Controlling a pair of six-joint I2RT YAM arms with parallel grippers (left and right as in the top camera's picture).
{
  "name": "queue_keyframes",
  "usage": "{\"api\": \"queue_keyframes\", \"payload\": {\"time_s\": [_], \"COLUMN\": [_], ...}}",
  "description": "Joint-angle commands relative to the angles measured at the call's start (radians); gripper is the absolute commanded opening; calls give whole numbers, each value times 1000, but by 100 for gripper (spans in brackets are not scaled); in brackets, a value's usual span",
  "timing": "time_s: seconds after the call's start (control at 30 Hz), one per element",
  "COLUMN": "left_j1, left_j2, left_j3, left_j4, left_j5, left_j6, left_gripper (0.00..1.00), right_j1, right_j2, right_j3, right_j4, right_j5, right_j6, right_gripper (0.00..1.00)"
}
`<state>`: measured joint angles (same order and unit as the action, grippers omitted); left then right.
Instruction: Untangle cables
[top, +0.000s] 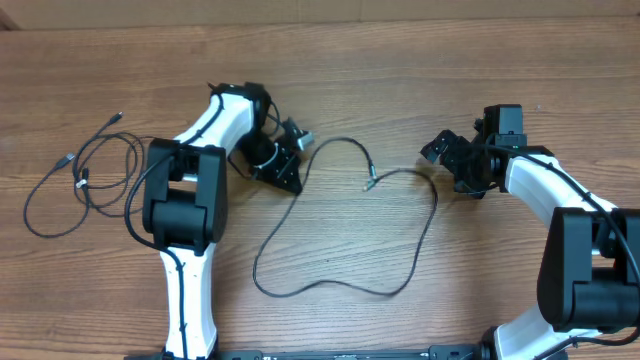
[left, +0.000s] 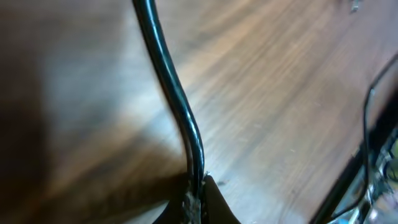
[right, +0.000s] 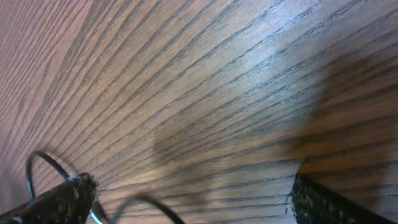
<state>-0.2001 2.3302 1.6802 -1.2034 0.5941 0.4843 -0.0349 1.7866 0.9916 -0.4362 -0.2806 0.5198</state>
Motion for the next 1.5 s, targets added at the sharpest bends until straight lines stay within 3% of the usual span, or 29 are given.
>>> {"api": "queue_keyframes", "payload": {"time_s": [0.0, 0.23, 0.5, 0.87, 0.97, 1.13, 1.23, 1.27, 1.3, 1.33, 1.4, 1.47], "left_j1": [-32, -37, -87, -157, -159, -159, -159, -159, -159, -159, -159, -159], "left_j2": [37, 37, 37, 37, 37, 37, 37, 37, 37, 37, 37, 37], "left_j3": [-62, -64, -103, -101, -99, -79, -73, -73, -73, -73, -73, -73], "left_j4": [50, 48, 24, 41, 40, 69, 106, 117, 130, 135, 135, 135], "left_j5": [-74, -69, -69, -180, -180, -208, -246, -266, -288, -293, -298, -300], "left_j6": [75, 18, 169, 169, 224, 234, 157, 127, 101, 91, 92, 91], "left_gripper": [4, 4, 4, 4, 4, 5, 5, 5, 5, 5, 5, 6], "right_j1": [-8, -8, -8, -8, -8, -7, -8, -8, -10, -11, -12, -12], "right_j2": [28, 28, 28, 28, 28, 28, 28, 28, 28, 28, 19, 8], "right_j3": [-21, -21, -21, -21, -21, -21, -21, -20, -10, 0, 37, 69], "right_j4": [-11, -11, -11, 38, 73, 19, 33, 48, 53, 42, -39, -151], "right_j5": [48, 49, 48, 48, 40, -355, -434, -451, -488, -512, -526, -516], "right_j6": [-5, -5, -5, 6, 7, 56, 55, 55, 53, 38, -23, -85], "right_gripper": [100, 100, 100, 100, 100, 100, 100, 82, 58, 48, 45, 49]}}
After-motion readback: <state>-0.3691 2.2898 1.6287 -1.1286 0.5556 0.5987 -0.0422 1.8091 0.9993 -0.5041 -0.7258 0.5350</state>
